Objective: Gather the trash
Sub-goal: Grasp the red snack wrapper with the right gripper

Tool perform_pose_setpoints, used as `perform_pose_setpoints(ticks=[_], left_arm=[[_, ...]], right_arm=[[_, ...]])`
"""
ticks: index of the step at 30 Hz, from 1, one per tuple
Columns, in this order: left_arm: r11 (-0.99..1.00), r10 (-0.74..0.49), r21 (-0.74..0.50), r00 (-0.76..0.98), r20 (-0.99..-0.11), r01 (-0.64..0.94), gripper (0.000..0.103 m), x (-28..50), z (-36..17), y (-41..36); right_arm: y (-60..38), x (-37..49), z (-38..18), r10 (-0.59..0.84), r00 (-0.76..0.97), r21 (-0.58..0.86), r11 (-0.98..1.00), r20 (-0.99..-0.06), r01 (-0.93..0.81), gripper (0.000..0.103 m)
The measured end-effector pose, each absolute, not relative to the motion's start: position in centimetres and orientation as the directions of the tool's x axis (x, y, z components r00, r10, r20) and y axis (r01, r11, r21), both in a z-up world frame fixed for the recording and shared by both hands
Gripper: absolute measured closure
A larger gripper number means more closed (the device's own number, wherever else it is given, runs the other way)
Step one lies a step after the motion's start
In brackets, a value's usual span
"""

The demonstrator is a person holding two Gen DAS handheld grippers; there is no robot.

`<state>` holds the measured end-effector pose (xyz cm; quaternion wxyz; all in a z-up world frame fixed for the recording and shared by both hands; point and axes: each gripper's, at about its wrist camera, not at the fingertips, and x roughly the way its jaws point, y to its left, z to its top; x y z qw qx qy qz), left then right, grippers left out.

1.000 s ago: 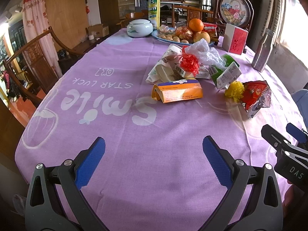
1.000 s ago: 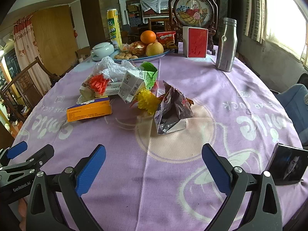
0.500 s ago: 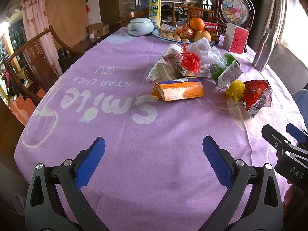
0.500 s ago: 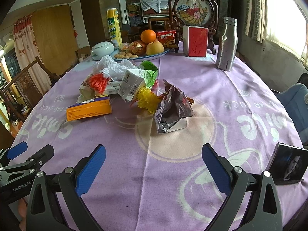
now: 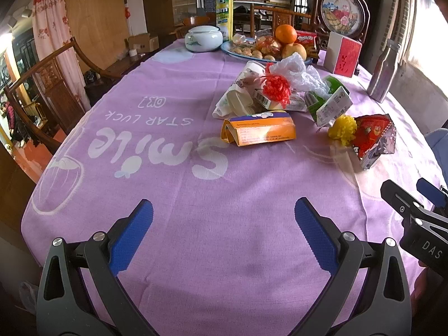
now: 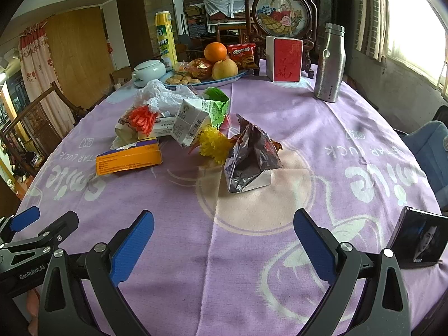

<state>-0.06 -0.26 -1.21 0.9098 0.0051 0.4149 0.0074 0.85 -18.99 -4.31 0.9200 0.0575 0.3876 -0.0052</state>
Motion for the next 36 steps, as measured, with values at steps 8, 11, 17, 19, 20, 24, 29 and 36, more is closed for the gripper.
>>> perform_pose_setpoints(ticks=[8, 11, 17, 19, 20, 24, 29, 36], left_arm=[[1.0, 0.013, 0.015, 0.649, -0.76, -0.003, 0.006, 0.2, -1.5, -0.2], [1.0, -0.007, 0.006, 0.654, -0.756, 0.018, 0.006, 0.7, -1.3, 0.0], [0.996, -0.066, -0.005, 0.707, -0.704, 0.088, 0.006, 3.0, -0.7, 1.3], [0.994, -0.076, 0.008, 0.717, -0.692, 0.113, 0.006, 4.4, -1.1, 1.5], [0.993, -0.086, 0.002, 0.716, -0.693, 0.121, 0.006, 4.9, -1.4, 1.6], [0.987, -0.156, -0.096, 0.677, -0.719, 0.125, 0.006, 5.9, -2.4, 2.7], [0.989, -0.142, -0.086, 0.665, -0.733, 0.117, 0.006, 5.5, -2.9, 3.1], [0.992, -0.106, -0.036, 0.648, -0.754, 0.121, 0.006, 6.4, -3.2, 3.0]], right_arm=[[-19.0, 1.0, -4.6, 0.037, 0.691, 0.104, 0.993, -0.722, 0.055, 0.005], [-19.4, 1.3, -4.6, 0.036, 0.685, 0.106, 0.993, -0.728, 0.06, 0.005], [-21.2, 2.7, -4.8, 0.004, 0.675, 0.092, 0.991, -0.738, 0.095, 0.005], [-21.9, 3.8, -5.0, -0.002, 0.667, 0.094, 0.99, -0.745, 0.108, 0.005], [-22.1, 4.1, -5.0, -0.007, 0.662, 0.09, 0.989, -0.75, 0.113, 0.005], [-21.6, 7.0, -5.4, -0.031, 0.652, 0.032, 0.996, -0.757, 0.084, 0.005], [-20.3, 10.3, -6.4, -0.077, 0.631, -0.063, 0.997, -0.772, 0.044, 0.015], [-20.8, 11.6, -6.8, -0.063, 0.605, -0.056, 0.998, -0.794, 0.031, 0.078]])
